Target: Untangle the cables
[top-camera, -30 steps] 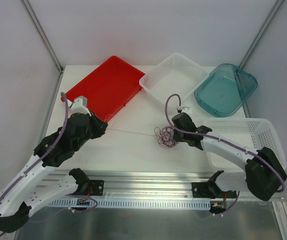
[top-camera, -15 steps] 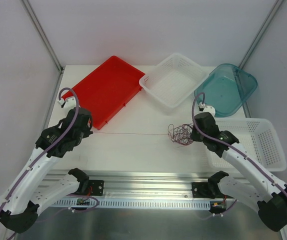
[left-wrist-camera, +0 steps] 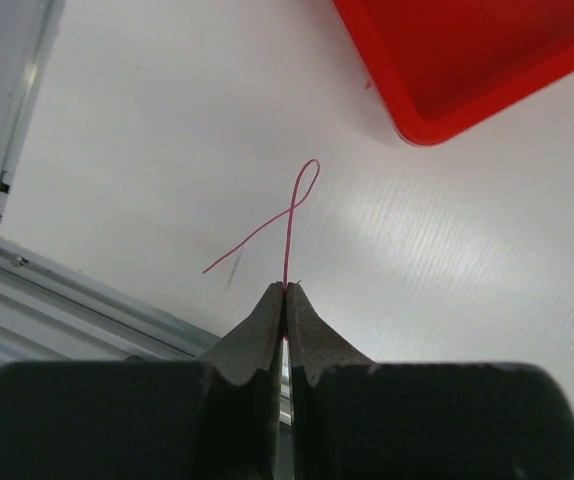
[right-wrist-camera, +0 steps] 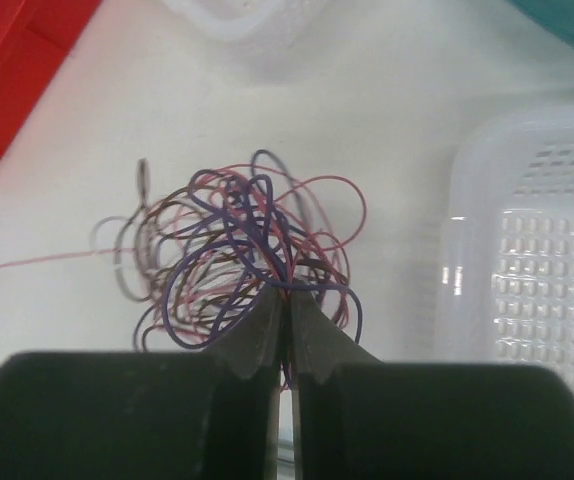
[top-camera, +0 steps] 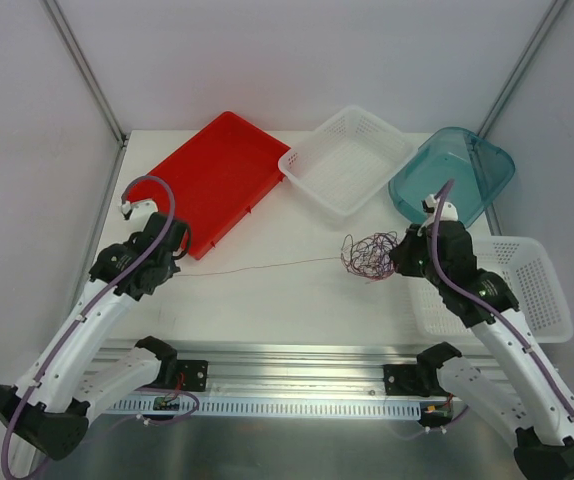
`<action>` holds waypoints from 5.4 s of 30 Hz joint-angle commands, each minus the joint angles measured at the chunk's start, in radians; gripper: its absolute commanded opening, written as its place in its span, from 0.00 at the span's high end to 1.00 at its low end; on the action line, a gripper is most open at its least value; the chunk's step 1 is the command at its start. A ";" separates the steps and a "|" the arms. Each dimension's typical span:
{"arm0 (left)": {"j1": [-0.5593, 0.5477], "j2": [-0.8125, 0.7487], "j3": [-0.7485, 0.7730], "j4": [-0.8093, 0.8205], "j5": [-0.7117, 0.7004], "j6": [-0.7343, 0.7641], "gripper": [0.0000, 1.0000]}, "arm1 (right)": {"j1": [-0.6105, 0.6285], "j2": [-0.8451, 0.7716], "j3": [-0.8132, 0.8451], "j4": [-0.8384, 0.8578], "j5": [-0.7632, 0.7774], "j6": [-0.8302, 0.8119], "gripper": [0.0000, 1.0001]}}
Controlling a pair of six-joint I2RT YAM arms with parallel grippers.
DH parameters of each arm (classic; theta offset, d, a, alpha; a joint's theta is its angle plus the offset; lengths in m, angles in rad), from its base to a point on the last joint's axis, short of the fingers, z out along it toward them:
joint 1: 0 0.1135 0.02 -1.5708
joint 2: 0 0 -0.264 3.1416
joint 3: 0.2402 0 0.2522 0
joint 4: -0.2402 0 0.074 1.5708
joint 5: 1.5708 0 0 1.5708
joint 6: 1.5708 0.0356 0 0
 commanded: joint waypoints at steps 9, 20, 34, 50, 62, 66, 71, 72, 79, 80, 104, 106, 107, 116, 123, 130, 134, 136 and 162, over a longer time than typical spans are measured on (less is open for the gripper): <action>0.012 -0.013 -0.209 0.385 0.574 0.126 1.00 | 0.158 0.283 -0.141 0.310 -0.264 0.031 0.99; -0.034 0.003 -0.233 0.454 0.712 0.199 0.12 | 0.221 0.443 -0.082 0.165 0.109 0.060 0.53; -0.122 0.243 -0.167 0.540 0.708 0.189 0.05 | 0.457 0.525 0.118 0.095 0.125 0.102 0.35; -0.123 0.336 -0.175 0.576 0.765 0.206 0.05 | 0.465 0.917 0.112 0.275 0.185 0.149 0.46; -0.131 0.328 -0.164 0.629 0.843 0.235 0.06 | 0.451 0.795 0.058 0.288 0.103 -0.058 0.99; -0.177 0.332 -0.143 0.661 0.847 0.288 0.06 | 0.428 0.696 0.030 0.298 0.001 -0.128 0.99; -0.223 0.371 -0.151 0.738 0.869 0.320 0.07 | 0.411 0.627 0.050 0.264 -0.083 -0.173 0.99; -0.231 0.378 -0.160 0.778 0.872 0.325 0.08 | 0.410 0.618 0.055 0.261 -0.092 -0.209 0.99; -0.269 0.421 -0.193 0.917 0.907 0.389 0.13 | 0.410 0.578 0.052 0.264 -0.195 -0.243 0.99; -0.271 0.426 -0.201 0.934 0.924 0.409 0.13 | 0.410 0.573 0.050 0.265 -0.203 -0.244 0.99; -0.277 0.552 -0.192 0.987 1.102 0.512 1.00 | 0.396 0.510 0.015 0.270 -0.221 -0.259 0.99; -0.277 0.515 -0.197 0.978 1.096 0.497 1.00 | 0.373 0.495 0.006 0.270 -0.217 -0.256 0.99; -0.277 0.503 -0.198 0.968 1.056 0.489 1.00 | 0.362 0.486 -0.009 0.270 -0.215 -0.250 0.99; -0.252 0.383 -0.216 0.853 0.838 0.345 1.00 | 0.148 0.334 -0.042 0.164 -0.124 -0.182 0.99; -0.058 0.227 -0.270 0.701 0.785 0.218 1.00 | 0.017 0.259 -0.013 0.046 -0.043 -0.066 0.99; 0.019 0.069 -0.215 0.531 0.713 0.219 1.00 | -0.029 0.245 0.012 -0.001 -0.024 -0.033 0.99; 0.082 -0.003 -0.103 0.389 0.633 0.262 1.00 | -0.063 0.256 -0.005 -0.008 -0.030 -0.023 0.99; 0.096 -0.031 -0.036 0.349 0.576 0.287 1.00 | -0.070 0.262 -0.009 -0.003 -0.042 -0.023 0.99; 0.113 0.107 0.392 0.296 0.840 0.359 1.00 | 0.126 0.470 0.000 0.101 -0.229 -0.027 0.33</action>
